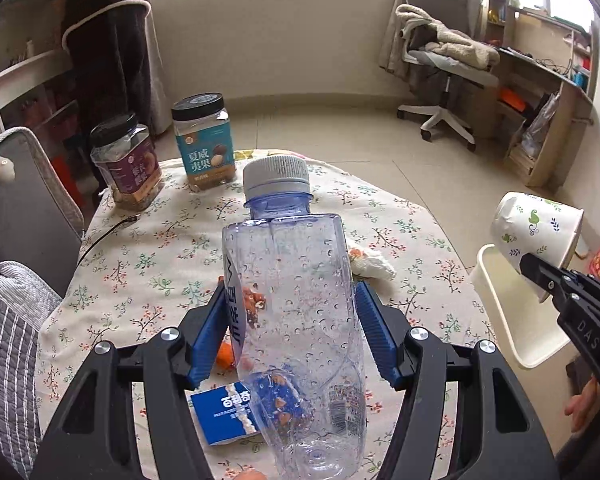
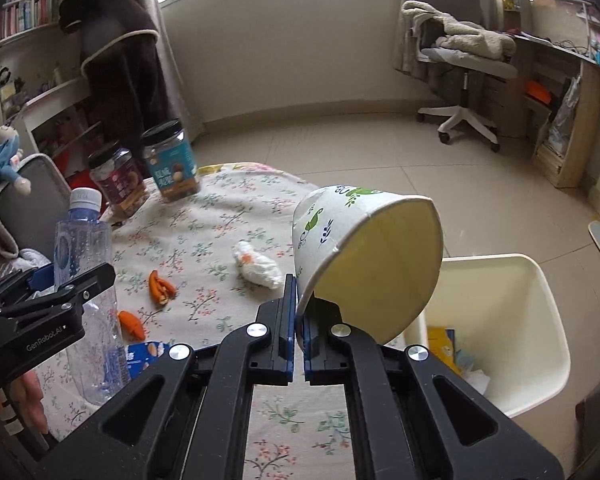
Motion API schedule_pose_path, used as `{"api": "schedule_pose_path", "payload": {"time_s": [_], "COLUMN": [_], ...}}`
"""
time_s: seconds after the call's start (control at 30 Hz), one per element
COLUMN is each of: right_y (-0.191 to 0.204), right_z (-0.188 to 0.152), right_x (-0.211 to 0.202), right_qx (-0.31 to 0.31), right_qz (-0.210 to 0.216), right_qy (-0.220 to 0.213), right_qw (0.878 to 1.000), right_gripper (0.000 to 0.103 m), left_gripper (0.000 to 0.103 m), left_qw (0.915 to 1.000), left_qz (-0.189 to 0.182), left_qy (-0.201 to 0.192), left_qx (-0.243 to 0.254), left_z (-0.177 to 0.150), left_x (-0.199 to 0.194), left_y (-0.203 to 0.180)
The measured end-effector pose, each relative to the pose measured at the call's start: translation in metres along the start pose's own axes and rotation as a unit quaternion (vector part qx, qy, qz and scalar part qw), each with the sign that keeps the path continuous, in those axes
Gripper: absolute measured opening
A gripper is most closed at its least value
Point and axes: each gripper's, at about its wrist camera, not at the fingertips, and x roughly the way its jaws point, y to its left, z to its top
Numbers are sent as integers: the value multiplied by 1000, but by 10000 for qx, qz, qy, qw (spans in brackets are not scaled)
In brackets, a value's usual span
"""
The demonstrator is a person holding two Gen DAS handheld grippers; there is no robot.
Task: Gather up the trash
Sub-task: 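Carry the paper cup and bottle over the white bin with both tools, then open both tools to drop the cup and bottle into the bin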
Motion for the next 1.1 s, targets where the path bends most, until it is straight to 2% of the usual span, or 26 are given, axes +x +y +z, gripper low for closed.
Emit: {"api": "schedule_pose_path", "payload": {"time_s": [0.13, 0.33, 0.53, 0.6, 0.67, 0.83, 1.1], "right_y": [-40, -98, -124, -129, -134, -153, -187], "right_z": [2, 5, 6, 6, 4, 3, -3], "right_x": [-4, 4, 5, 3, -3, -22, -53], "right_qx": [364, 1042, 1313, 1365, 1487, 1703, 2151], "right_qz": [-401, -968, -1409, -1465, -1561, -1814, -2289], "right_qy": [-61, 101, 163, 192, 163, 28, -282], "right_qw": [9985, 9898, 9811, 9795, 9763, 9685, 9490], "right_gripper": [2, 3, 6, 14, 54, 67, 78], "left_gripper": [62, 62, 62, 62, 62, 62, 62], "left_qw": [9997, 9981, 9962, 9954, 9942, 9897, 9825], "left_qz": [-166, -401, -617, -732, -862, -1201, -1708], "left_qy": [-84, -189, -225, -223, -230, -300, -212], "left_qx": [148, 427, 581, 585, 602, 715, 706], "left_z": [3, 9, 21, 26, 32, 44, 58], "left_x": [0, 1, 6, 9, 11, 11, 13], "left_y": [-22, -57, -90, -101, -115, -154, -205]}}
